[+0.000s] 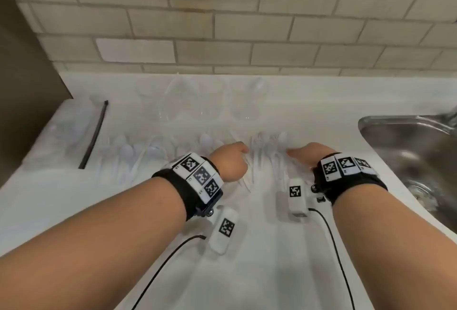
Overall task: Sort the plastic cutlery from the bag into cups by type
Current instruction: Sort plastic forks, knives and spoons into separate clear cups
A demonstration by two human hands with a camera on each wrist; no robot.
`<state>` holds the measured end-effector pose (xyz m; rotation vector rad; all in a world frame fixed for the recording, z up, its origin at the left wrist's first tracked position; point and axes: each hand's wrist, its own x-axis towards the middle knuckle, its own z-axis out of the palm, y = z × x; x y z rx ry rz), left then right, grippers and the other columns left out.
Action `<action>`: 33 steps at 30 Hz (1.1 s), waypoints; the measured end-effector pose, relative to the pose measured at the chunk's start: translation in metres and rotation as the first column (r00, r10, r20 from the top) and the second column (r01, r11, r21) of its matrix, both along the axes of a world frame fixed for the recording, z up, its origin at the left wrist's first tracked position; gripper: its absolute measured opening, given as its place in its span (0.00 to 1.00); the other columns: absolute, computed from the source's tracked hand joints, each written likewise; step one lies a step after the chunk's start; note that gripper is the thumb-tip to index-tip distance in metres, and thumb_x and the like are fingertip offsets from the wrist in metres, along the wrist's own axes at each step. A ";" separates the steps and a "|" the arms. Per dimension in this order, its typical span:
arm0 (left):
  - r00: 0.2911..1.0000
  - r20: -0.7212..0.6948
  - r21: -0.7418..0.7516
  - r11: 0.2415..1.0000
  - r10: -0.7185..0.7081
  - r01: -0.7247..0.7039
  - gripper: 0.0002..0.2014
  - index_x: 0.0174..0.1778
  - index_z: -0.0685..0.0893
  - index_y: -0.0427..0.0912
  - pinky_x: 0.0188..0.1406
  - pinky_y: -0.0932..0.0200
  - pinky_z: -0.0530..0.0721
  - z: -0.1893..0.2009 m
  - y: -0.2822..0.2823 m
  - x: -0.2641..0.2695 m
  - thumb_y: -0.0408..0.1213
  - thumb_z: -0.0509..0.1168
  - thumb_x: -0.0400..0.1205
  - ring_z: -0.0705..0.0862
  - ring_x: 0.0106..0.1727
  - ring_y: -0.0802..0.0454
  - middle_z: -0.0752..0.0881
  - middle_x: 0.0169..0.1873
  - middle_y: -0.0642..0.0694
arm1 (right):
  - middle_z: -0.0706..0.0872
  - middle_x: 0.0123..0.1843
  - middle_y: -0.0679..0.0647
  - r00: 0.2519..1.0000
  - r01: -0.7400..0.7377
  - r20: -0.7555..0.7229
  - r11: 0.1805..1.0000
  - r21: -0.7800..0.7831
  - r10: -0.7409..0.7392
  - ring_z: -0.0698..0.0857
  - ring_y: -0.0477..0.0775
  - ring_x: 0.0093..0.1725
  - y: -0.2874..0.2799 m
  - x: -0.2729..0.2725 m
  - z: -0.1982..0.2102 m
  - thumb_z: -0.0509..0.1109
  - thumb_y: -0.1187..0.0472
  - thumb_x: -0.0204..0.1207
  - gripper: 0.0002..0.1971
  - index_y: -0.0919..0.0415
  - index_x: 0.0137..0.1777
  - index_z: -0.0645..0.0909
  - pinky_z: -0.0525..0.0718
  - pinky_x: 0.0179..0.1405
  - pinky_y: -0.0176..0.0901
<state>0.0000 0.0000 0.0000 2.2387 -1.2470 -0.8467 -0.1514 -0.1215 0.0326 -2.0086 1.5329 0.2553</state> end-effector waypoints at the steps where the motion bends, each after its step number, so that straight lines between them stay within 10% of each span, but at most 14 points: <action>1: 1.000 0.012 0.049 0.998 -0.026 0.026 0.26 0.77 0.68 0.46 0.50 0.61 0.75 0.001 -0.006 -0.001 0.29 0.56 0.82 0.81 0.64 0.42 0.79 0.68 0.41 | 0.88 0.45 0.59 1.000 0.006 0.027 1.000 0.001 -0.006 0.85 0.58 0.38 0.001 0.003 -0.003 0.57 0.26 0.72 0.35 0.61 0.46 0.83 0.78 0.29 0.41; 8: 0.954 0.250 0.213 0.971 -0.163 0.110 0.21 0.75 0.72 0.33 0.68 0.54 0.71 -0.005 -0.039 -0.001 0.29 0.52 0.85 0.74 0.73 0.40 0.75 0.73 0.36 | 0.86 0.52 0.60 0.998 -0.006 0.056 0.999 0.050 0.003 0.85 0.62 0.44 0.000 0.034 -0.015 0.67 0.32 0.72 0.33 0.62 0.61 0.79 0.82 0.36 0.46; 22: 0.875 0.269 0.424 0.865 -0.403 0.268 0.15 0.65 0.81 0.29 0.38 0.60 0.77 0.006 -0.045 0.009 0.28 0.56 0.85 0.81 0.49 0.43 0.83 0.64 0.35 | 0.85 0.61 0.62 0.932 -0.351 -0.113 0.936 -0.040 0.345 0.84 0.60 0.53 0.023 0.083 -0.013 0.69 0.57 0.77 0.16 0.68 0.59 0.82 0.79 0.43 0.40; 27: 0.936 0.211 0.354 0.914 -0.283 0.196 0.16 0.64 0.81 0.27 0.63 0.53 0.75 0.005 -0.042 0.008 0.29 0.54 0.86 0.81 0.65 0.37 0.82 0.65 0.32 | 0.85 0.62 0.63 0.861 -0.480 -0.256 0.868 -0.128 0.439 0.84 0.61 0.61 0.028 0.088 -0.015 0.67 0.60 0.80 0.08 0.67 0.48 0.81 0.80 0.51 0.45; 33: 0.992 -0.118 0.240 0.969 -0.036 0.064 0.10 0.54 0.84 0.31 0.51 0.54 0.78 -0.004 -0.042 0.013 0.26 0.58 0.84 0.79 0.48 0.44 0.84 0.45 0.40 | 0.85 0.62 0.62 0.800 -0.564 -0.324 0.817 -0.121 0.505 0.84 0.60 0.62 0.024 0.096 -0.020 0.65 0.61 0.81 0.13 0.68 0.60 0.82 0.80 0.54 0.44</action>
